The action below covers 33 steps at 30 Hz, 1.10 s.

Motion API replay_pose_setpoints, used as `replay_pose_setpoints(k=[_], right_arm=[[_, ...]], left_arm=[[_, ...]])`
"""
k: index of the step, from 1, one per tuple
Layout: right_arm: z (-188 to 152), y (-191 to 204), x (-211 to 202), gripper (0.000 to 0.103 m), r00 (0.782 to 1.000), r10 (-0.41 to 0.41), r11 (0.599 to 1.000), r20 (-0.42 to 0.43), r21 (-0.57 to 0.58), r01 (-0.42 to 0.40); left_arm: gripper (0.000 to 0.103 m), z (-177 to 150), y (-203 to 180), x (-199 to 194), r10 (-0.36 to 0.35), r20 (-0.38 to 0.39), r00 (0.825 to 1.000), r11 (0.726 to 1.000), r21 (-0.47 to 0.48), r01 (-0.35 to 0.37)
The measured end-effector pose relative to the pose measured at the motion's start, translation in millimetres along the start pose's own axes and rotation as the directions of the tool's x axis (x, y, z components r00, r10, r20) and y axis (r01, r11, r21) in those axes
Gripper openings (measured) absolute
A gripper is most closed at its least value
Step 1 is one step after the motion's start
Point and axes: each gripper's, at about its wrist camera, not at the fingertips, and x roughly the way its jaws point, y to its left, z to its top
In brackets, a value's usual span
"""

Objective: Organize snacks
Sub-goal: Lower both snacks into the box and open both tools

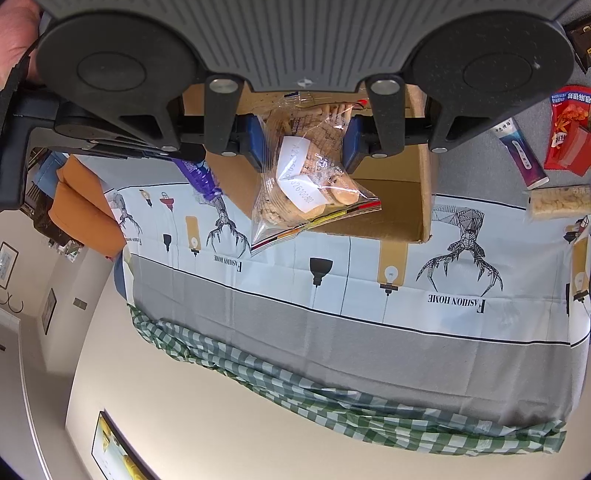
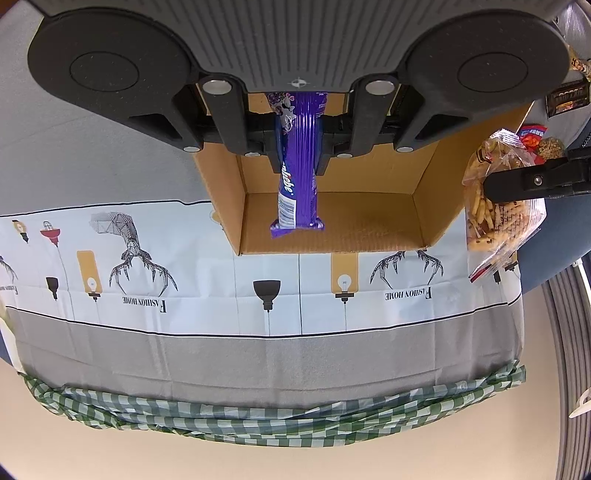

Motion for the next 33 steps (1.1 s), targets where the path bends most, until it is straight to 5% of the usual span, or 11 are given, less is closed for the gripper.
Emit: replay_pose_setpoints(k=[33], right_arm=[[-1.8, -0.8, 1.7, 0.017, 1.0, 0.005, 1.0, -0.005, -0.007, -0.005]], left_arm=[[0.047, -1.9, -3.1, -0.7, -0.011, 0.005, 1.0, 1.0, 0.027, 0.011]])
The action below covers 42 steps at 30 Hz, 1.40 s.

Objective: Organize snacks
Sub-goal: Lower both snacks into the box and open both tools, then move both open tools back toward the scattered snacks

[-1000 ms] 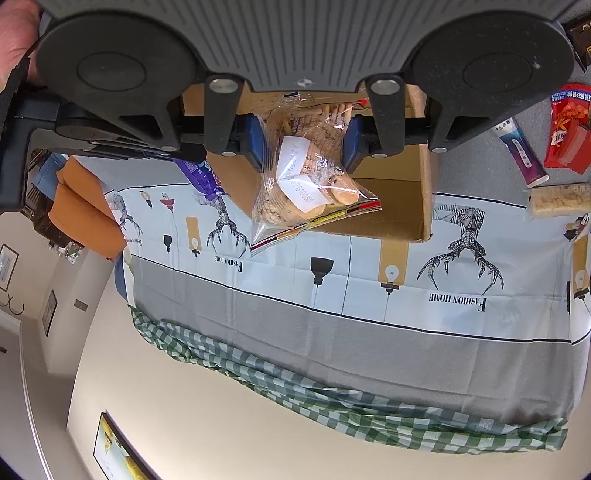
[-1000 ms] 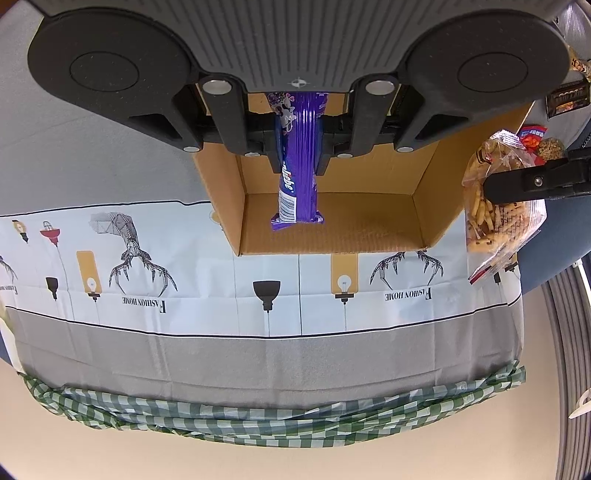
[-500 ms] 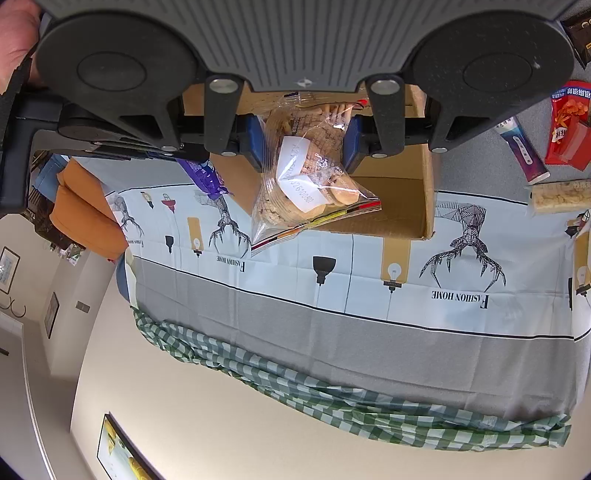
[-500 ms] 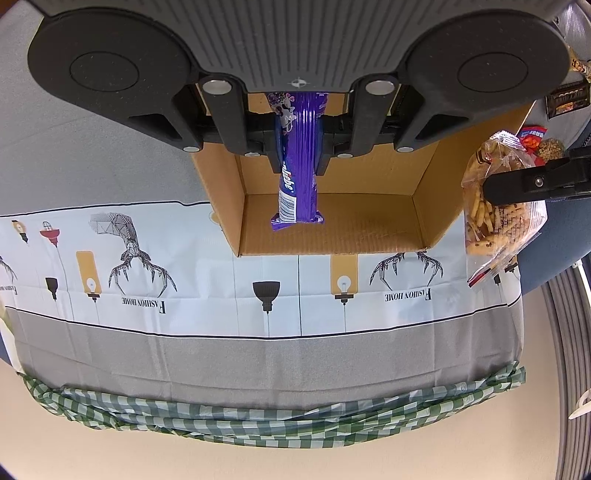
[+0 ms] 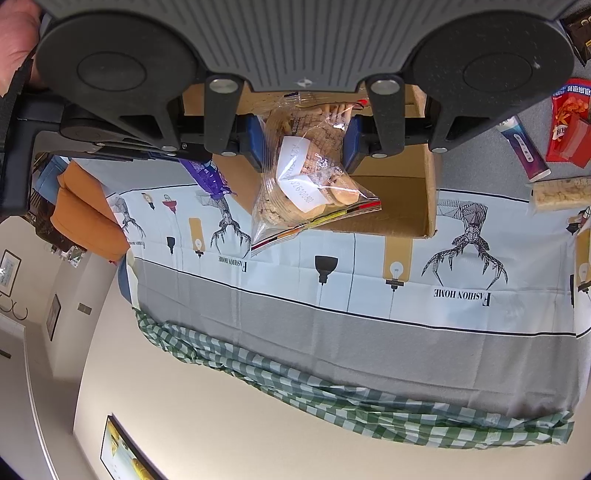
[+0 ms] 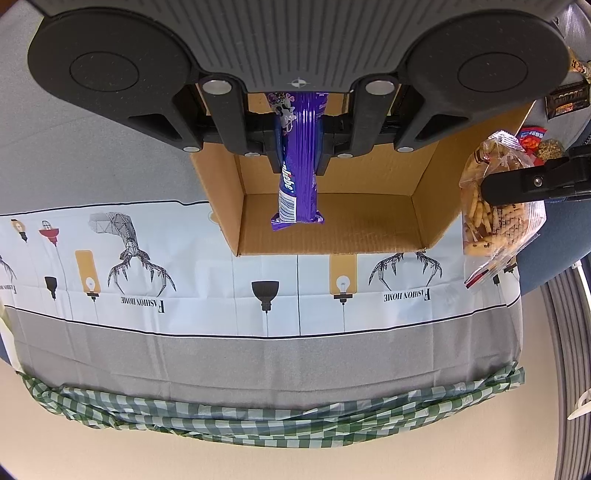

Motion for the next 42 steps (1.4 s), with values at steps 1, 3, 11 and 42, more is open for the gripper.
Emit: replay_pose_setpoints(k=[1, 3, 11, 42], right_arm=[[0, 0, 0, 0.017, 1.0, 0.0, 1.0, -0.001, 0.001, 0.0], [0, 0, 0, 0.017, 1.0, 0.0, 1.0, -0.001, 0.0, 0.0], [0, 1, 0, 0.017, 1.0, -0.002, 1.0, -0.001, 0.002, 0.002], [-2, 35, -6, 0.044, 1.0, 0.024, 0.999, 0.016, -0.022, -0.024]], left_arm=[[0.047, 0, 0, 0, 0.0, 0.0, 1.0, 1.0, 0.0, 0.0], [0.047, 0, 0, 0, 0.0, 0.001, 1.0, 1.0, 0.0, 0.0], [0.047, 0, 0, 0, -0.003, 0.001, 1.0, 1.0, 0.002, 0.003], [0.024, 16, 53, -50, -0.092, -0.07, 0.993, 0.995, 0.023, 0.094]])
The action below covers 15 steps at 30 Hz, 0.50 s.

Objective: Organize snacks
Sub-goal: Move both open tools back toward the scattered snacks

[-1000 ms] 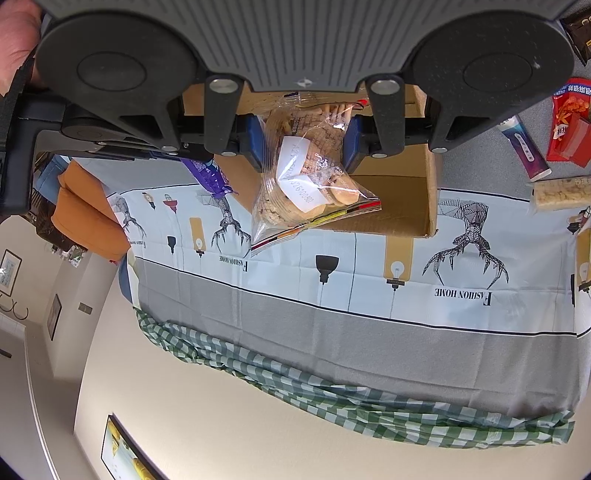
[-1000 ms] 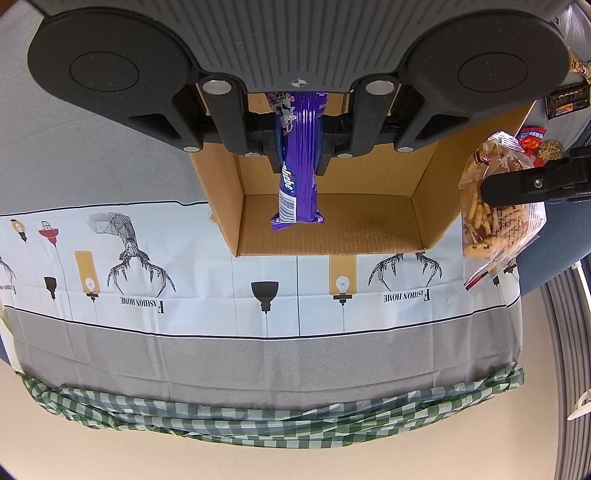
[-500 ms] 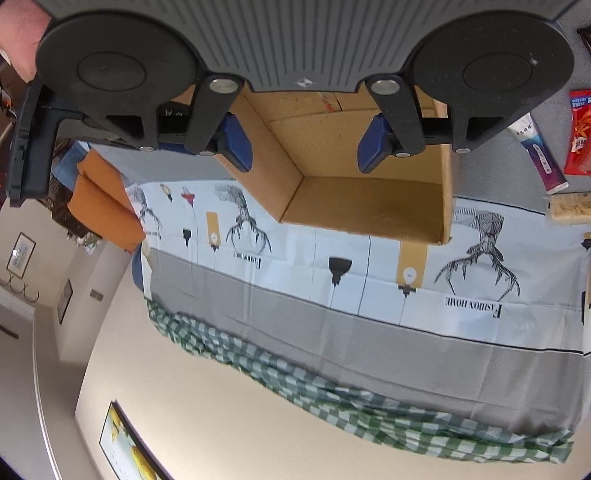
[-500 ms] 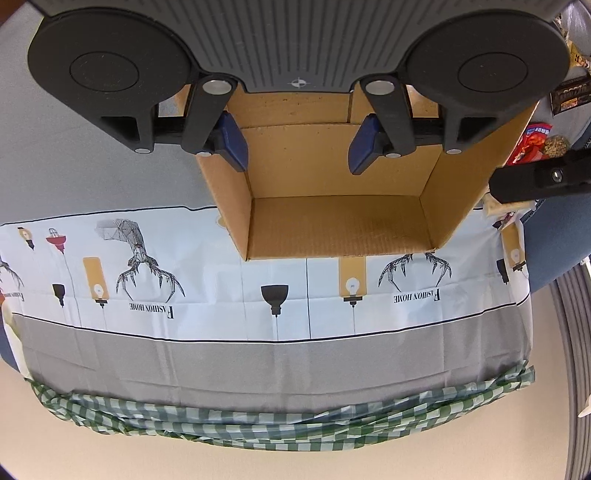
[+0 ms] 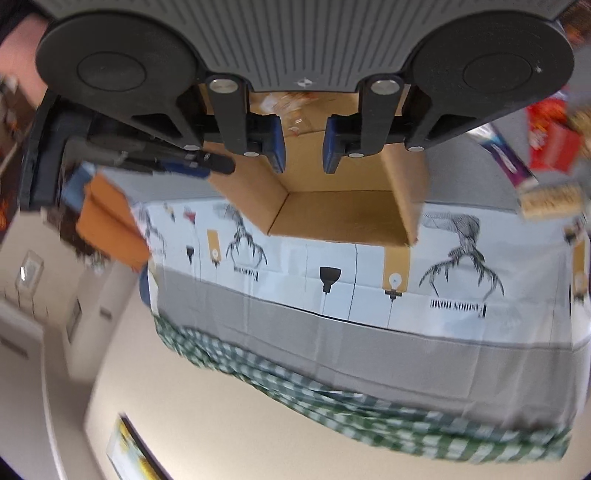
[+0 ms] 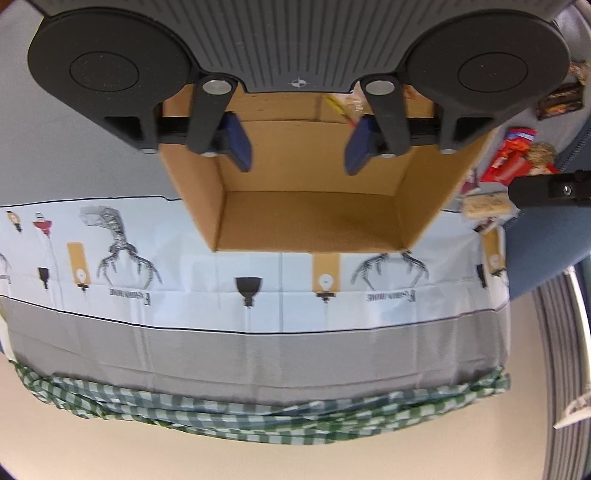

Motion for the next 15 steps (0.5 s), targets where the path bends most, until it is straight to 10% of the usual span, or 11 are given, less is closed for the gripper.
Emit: replay_pose_setpoints(k=[5, 15], right_arm=[[2, 27, -11, 0.029, 0.993, 0.113, 0.994, 0.04, -0.016, -0.113], [-7, 117, -18, 0.029, 0.949, 0.313, 0.937, 0.043, -0.174, -0.302]], left_arm=[[0.023, -2, 37, -30, 0.015, -0.039, 0.999, 0.995, 0.095, -0.011], [0.023, -32, 119, -51, 0.226, -0.131, 0.965, 0.97, -0.063, -0.235]])
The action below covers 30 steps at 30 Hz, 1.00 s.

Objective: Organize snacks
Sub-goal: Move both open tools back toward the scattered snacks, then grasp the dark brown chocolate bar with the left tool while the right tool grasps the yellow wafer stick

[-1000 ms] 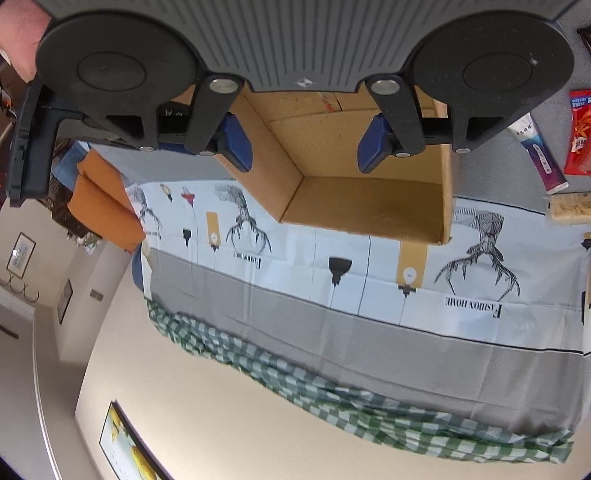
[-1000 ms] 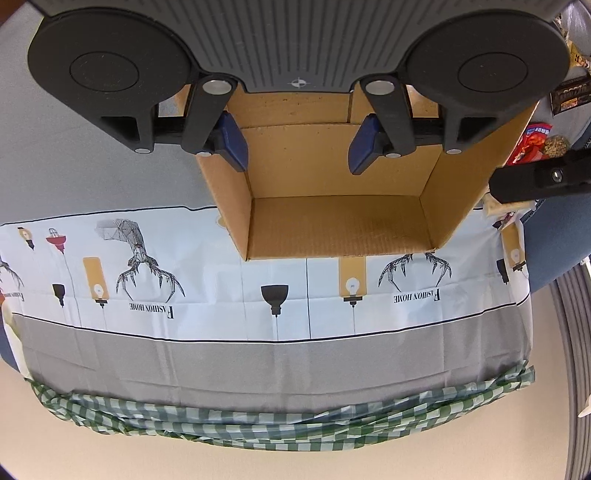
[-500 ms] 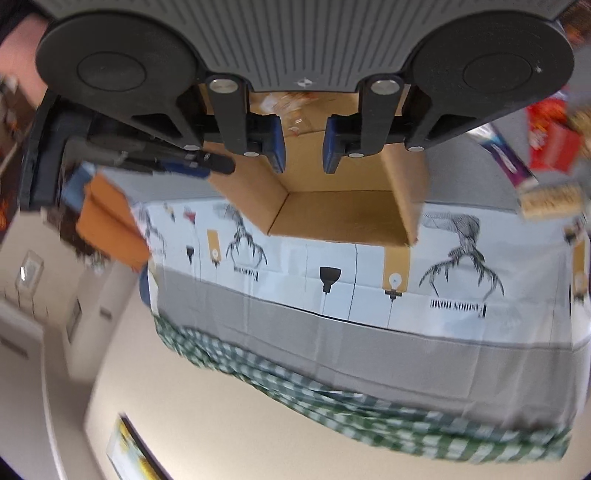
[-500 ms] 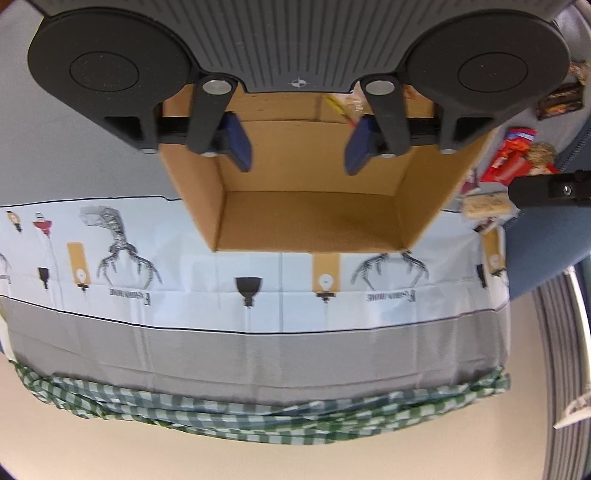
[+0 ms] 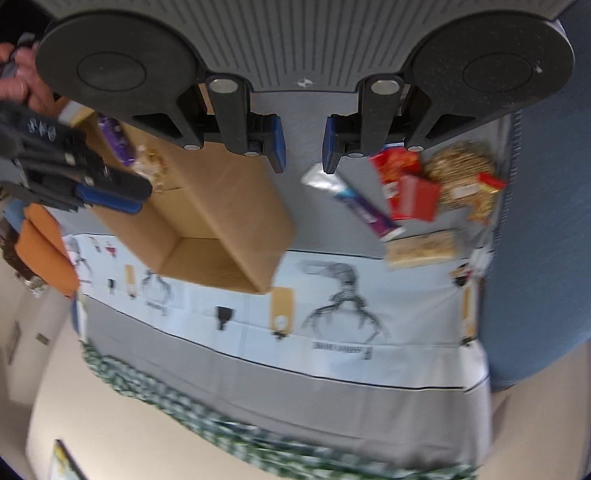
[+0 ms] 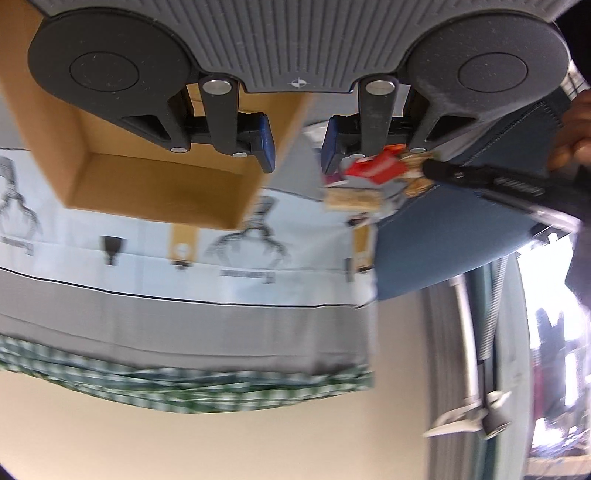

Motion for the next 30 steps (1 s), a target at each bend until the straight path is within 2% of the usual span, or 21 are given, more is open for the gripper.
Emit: replay_pose_setpoints(k=[6, 13, 16, 22, 27, 28, 29, 30], right_arm=[[-9, 52, 16, 0.029, 0.994, 0.107, 0.991, -0.005, -0.082, -0.107], [-29, 108, 33, 0.029, 0.965, 0.258, 0.944, -0.043, -0.202, -0.261], [-42, 129, 49, 0.031, 0.953, 0.283, 0.914, -0.111, -0.27, -0.303], [-67, 146, 75, 0.045, 0.93, 0.303, 0.874, -0.21, -0.327, -0.359], [-84, 154, 84, 0.045, 0.903, 0.327, 0.847, -0.279, -0.338, -0.411], [-88, 155, 87, 0.035, 0.899, 0.317, 0.837, -0.303, -0.356, -0.416], [-90, 157, 88, 0.019, 0.901, 0.304, 0.829, -0.309, -0.381, -0.411], [-89, 157, 89, 0.015, 0.902, 0.301, 0.823, -0.31, -0.393, -0.41]], left_arm=[[0.023, 0, 29, -15, 0.065, 0.014, 0.998, 0.995, -0.077, -0.063], [0.023, -2, 42, -14, 0.115, -0.019, 0.993, 0.99, -0.079, -0.116], [0.023, -4, 45, -10, 0.124, -0.037, 0.992, 0.989, -0.07, -0.127], [0.023, -9, 47, 0, 0.138, -0.086, 0.987, 0.989, -0.048, -0.142], [0.026, -14, 47, 14, 0.155, -0.148, 0.977, 0.987, -0.008, -0.158], [0.029, -15, 47, 18, 0.159, -0.163, 0.974, 0.987, 0.0, -0.161], [0.041, -16, 46, 21, 0.17, -0.175, 0.97, 0.985, 0.011, -0.171], [0.055, -16, 45, 25, 0.185, -0.182, 0.966, 0.983, 0.025, -0.183]])
